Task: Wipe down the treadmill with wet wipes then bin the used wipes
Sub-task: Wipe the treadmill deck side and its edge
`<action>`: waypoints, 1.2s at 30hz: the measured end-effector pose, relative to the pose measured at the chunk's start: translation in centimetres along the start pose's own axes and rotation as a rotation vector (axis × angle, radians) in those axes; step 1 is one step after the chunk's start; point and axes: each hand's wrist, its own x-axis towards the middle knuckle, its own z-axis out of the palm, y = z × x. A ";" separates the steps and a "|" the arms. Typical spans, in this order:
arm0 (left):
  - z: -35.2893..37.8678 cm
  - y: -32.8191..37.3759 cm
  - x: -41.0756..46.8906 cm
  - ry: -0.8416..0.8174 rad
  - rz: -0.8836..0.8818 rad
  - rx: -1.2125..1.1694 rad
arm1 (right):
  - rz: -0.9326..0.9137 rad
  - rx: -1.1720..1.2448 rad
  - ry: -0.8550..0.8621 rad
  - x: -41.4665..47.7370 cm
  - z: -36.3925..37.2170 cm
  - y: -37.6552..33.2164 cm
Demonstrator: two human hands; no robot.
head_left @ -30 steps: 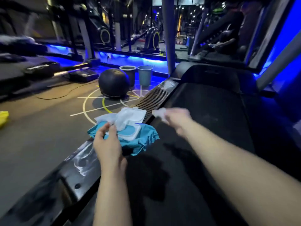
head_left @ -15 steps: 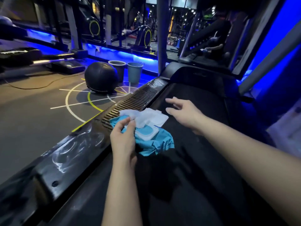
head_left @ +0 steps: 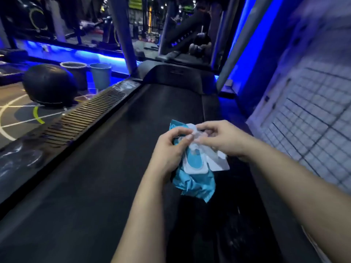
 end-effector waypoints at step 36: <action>-2.1 -13.0 -2.8 0.207 -0.349 -0.498 | -0.031 -0.492 -0.307 -11.9 1.2 21.0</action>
